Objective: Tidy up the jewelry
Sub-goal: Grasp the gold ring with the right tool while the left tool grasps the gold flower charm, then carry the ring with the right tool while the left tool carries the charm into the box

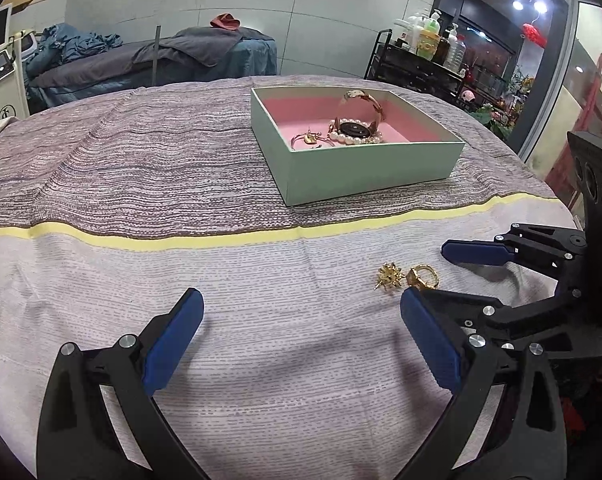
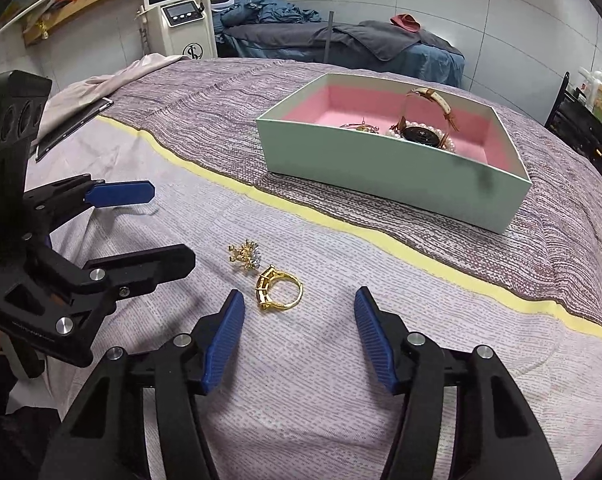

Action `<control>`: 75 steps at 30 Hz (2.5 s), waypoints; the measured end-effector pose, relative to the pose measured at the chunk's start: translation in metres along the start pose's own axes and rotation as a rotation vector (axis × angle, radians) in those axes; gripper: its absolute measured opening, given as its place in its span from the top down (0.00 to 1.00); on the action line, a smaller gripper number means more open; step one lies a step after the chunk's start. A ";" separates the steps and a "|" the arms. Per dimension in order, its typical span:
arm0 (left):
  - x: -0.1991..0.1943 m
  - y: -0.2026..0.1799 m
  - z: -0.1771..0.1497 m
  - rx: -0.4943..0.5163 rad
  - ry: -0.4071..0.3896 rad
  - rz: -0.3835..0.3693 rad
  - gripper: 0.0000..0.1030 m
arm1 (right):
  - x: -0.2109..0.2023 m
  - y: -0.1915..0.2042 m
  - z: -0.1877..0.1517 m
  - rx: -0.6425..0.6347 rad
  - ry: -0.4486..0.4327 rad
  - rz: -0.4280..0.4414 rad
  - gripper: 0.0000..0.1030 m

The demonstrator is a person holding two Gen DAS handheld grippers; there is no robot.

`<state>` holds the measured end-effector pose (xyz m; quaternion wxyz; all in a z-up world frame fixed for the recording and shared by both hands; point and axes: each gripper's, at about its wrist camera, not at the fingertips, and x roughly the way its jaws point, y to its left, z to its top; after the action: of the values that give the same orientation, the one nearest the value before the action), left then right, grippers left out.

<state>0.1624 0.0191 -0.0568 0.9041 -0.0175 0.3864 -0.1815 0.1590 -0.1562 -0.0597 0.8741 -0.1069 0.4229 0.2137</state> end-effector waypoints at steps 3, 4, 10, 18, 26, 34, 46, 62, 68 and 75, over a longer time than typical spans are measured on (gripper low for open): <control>-0.002 0.001 0.000 0.010 -0.002 0.003 0.06 | 0.001 0.001 0.001 -0.010 -0.001 -0.014 0.57; -0.003 0.001 0.000 0.019 -0.001 0.001 0.06 | 0.001 0.002 0.002 -0.017 -0.001 -0.016 0.58; -0.003 -0.010 -0.002 0.068 0.002 -0.008 0.12 | 0.003 0.007 0.005 -0.042 -0.004 -0.004 0.77; 0.008 -0.027 0.000 0.115 0.041 -0.059 0.36 | -0.002 -0.002 0.004 -0.002 -0.010 0.002 0.77; 0.025 -0.049 0.006 0.172 0.077 -0.075 0.53 | -0.008 -0.018 0.001 0.061 -0.011 0.000 0.77; 0.031 -0.058 0.010 0.201 0.085 -0.085 0.71 | -0.008 -0.020 0.000 0.073 -0.015 0.005 0.77; 0.028 -0.058 0.009 0.196 0.078 -0.094 0.84 | -0.008 -0.021 -0.001 0.081 -0.016 0.012 0.77; -0.015 -0.054 0.020 0.175 -0.025 -0.127 0.84 | -0.020 -0.025 0.000 0.098 -0.041 0.053 0.77; -0.033 -0.067 0.028 0.230 -0.089 -0.124 0.84 | -0.031 -0.023 0.005 0.082 -0.072 0.059 0.77; -0.039 -0.069 0.039 0.251 -0.130 -0.114 0.84 | -0.039 -0.026 0.014 0.071 -0.098 0.050 0.77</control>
<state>0.1437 -0.0361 0.0096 0.9106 0.0620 0.2997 -0.2777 0.1591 -0.1851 -0.0198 0.8915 -0.0545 0.3894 0.2252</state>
